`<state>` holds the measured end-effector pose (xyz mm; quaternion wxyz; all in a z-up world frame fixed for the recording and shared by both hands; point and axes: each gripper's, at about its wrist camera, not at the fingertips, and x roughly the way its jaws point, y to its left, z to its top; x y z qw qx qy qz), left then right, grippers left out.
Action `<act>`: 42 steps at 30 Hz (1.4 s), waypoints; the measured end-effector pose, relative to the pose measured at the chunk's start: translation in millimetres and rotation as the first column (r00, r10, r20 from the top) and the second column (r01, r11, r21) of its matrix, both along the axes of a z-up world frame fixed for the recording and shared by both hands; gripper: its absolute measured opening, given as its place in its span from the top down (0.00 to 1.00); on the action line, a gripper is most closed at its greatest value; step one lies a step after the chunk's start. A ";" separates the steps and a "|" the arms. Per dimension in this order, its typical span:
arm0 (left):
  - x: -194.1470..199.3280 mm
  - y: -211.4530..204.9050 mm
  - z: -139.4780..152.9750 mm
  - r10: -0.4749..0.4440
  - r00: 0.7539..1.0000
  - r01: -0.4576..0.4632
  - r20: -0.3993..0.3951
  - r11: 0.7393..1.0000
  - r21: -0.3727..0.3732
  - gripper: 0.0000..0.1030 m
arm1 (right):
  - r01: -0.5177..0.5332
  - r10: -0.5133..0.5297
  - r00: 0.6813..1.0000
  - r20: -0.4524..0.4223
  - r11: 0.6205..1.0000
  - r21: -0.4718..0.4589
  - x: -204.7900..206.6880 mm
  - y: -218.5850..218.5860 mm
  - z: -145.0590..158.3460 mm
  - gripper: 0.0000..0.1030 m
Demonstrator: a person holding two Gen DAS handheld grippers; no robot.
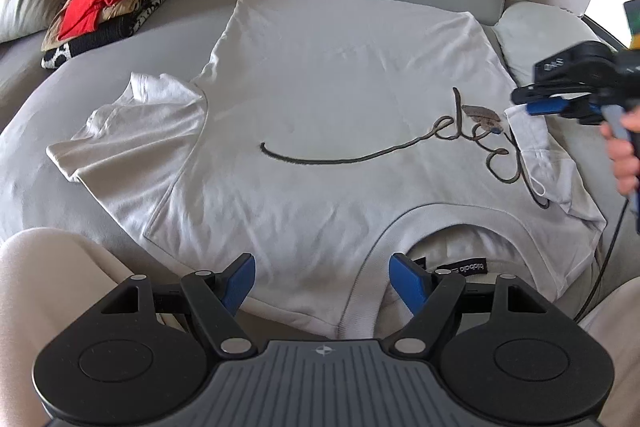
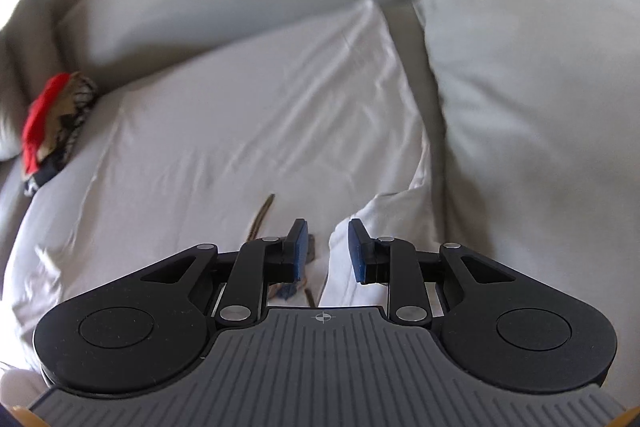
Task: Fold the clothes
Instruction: 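Fold the sleeve with the right gripper toward the shirt body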
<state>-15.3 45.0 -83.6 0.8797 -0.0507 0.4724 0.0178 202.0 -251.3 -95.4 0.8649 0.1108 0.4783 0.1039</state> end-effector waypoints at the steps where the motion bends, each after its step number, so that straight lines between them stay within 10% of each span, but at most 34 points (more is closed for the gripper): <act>1: 1.3 1.5 -1.7 0.000 1.000 0.000 -0.006 1.000 -0.004 0.29 | 0.013 -0.014 1.000 -0.027 1.000 -0.013 4.5 1.8 -4.7 0.73; 8: 9.7 5.0 -9.4 0.003 1.000 -0.004 -0.024 1.000 -0.014 0.28 | 0.044 -0.049 0.997 -0.056 0.994 -0.098 12.6 8.7 -18.3 0.65; 14: 8.6 6.7 -9.0 0.008 1.000 -0.008 -0.023 1.000 -0.020 0.28 | 0.088 -0.090 0.996 -0.011 0.988 -0.130 8.9 6.3 -15.1 0.97; 19: 8.0 5.6 -8.5 0.014 1.000 -0.014 -0.026 1.000 -0.018 0.28 | 0.043 -0.036 0.993 0.113 0.998 -0.053 -4.9 3.5 -0.8 0.98; 26: 4.1 3.9 -5.6 0.009 1.000 -0.009 -0.022 1.000 -0.013 0.28 | -0.016 0.017 0.999 0.040 0.999 -0.031 -9.2 7.1 -6.3 0.56; 42: -8.2 -14.9 5.6 -0.028 1.000 0.028 0.000 0.998 0.061 0.27 | 0.113 -0.115 0.993 0.039 0.993 0.045 -97.7 -62.3 19.8 0.51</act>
